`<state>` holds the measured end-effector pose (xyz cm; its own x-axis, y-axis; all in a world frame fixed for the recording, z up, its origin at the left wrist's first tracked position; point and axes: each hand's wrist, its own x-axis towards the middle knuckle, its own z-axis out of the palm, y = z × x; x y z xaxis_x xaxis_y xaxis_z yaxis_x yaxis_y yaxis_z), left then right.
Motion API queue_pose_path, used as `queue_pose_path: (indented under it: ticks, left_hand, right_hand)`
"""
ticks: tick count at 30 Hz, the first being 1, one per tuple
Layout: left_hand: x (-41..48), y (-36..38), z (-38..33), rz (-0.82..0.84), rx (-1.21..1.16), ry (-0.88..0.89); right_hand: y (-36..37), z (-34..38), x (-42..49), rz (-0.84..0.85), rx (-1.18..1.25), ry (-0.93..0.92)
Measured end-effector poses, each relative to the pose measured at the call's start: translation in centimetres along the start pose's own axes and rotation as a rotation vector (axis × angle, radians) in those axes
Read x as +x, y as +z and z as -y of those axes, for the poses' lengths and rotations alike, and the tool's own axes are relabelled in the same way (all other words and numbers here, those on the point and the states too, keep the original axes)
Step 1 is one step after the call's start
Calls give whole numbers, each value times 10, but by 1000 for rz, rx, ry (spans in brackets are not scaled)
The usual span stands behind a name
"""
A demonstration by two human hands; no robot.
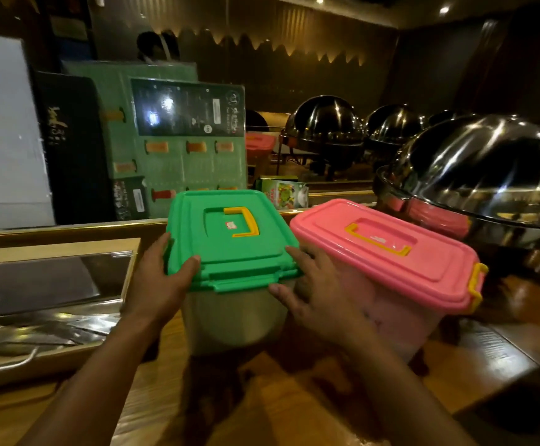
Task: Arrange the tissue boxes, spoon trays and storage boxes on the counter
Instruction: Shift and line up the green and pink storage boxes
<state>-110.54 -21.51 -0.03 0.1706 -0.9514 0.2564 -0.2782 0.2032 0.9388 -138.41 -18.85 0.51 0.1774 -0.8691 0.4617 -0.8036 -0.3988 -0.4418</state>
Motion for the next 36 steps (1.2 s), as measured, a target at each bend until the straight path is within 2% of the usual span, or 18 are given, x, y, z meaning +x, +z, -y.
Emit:
queue_pose_path:
  ticks: [2,4,6,9,14,19,22,25,28,32,36]
  left_hand:
    - [-6,8,-19,-147,287,160]
    - [-16,25,-47,-207,415,310]
    - [-29,50,-75,-172,441,416]
    - [-47,101,-95,-25,393,487]
    - [-85,207,-110,195,324,391]
    - [-127,302,-127,334,508,134]
    - [-133,334,-139,312,560,13]
    - [-132,345,-144,287,603,-41]
    - [-130,348,-143,259,654,-41]
    - [-117,342,-138,251,706,-25]
    - [-103,329,-131,246,729,25]
  right_hand:
    - [-26,-18,-3,-15,-27,-11]
    - [-52,-38,-6,-58,-89,7]
    - [-77,-61,-8,-90,-126,32]
    - [-110,-95,-14,-117,-191,58]
    - [-164,-153,-29,-94,-185,130]
    - [-209,-222,-37,137,-105,138]
    - [-226,-247,-36,301,-35,75]
    - [-233,-261,-31,403,-16,-1]
    - [-232,-269,-27,424,-21,-55]
    - [-229,-275,-30,397,-7,-120]
    - [-221,-280,-38,290,27,-142]
